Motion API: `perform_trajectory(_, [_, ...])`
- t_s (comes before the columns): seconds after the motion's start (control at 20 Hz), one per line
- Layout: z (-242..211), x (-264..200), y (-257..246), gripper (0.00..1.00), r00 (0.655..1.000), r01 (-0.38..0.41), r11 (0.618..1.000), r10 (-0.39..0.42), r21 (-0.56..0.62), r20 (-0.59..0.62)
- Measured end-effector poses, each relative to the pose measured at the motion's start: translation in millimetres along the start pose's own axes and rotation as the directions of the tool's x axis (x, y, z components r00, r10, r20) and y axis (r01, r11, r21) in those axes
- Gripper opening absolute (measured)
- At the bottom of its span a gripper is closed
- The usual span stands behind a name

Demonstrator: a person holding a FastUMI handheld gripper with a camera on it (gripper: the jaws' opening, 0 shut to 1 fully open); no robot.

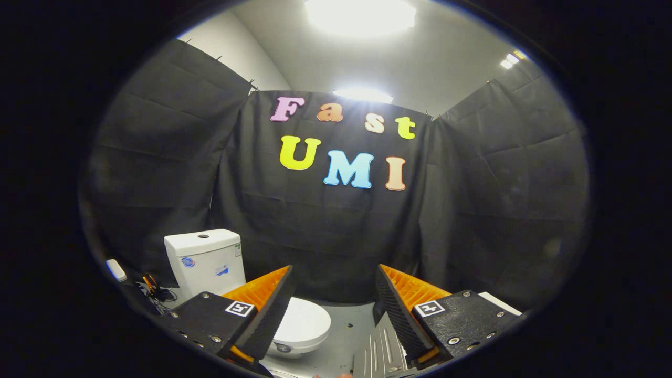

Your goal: Open the toilet lid.

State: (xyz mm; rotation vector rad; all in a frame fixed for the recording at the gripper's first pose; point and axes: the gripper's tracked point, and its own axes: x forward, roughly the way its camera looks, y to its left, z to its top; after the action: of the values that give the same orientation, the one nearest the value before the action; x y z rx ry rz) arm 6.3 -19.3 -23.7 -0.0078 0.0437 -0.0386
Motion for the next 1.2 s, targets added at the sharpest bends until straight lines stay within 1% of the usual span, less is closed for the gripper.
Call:
perform_trajectory(0.3, [-12.3, 4.9, -2.6, 0.95, 1.0, -0.001, 1.0, 0.001, 0.007, -0.006])
perform_trajectory(0.4, [-21.3, 8.6, -8.0, 0.95, 1.0, 0.022, 1.0, -0.021, 0.021, -0.022])
perform_trajectory(0.55, [-30.4, 12.7, -5.5, 0.95, 0.999, 0.028, 0.998, -0.027, 0.054, -0.021])
perform_trajectory(0.7, [-49.6, 17.4, -16.5, 0.95, 0.994, 0.087, 0.994, -0.082, 0.068, -0.07])
perform_trajectory(0.75, [-49.3, 18.5, -14.7, 0.95, 0.994, 0.09, 0.993, -0.085, 0.078, -0.067])
perform_trajectory(0.85, [-52.5, 22.6, -1.4, 0.95, 0.996, 0.078, 0.992, -0.073, 0.094, -0.053])
perform_trajectory(1.0, [-85.5, 36.0, 13.9, 0.95, 0.994, 0.065, 0.984, -0.05, 0.163, -0.095])
perform_trajectory(1.1, [-104.4, 43.5, 31.9, 0.95, 0.993, 0.036, 0.976, -0.011, 0.216, -0.116])
perform_trajectory(1.2, [-125.2, 50.3, 43.7, 0.95, 0.99, 0.02, 0.97, 0.015, 0.241, -0.14])
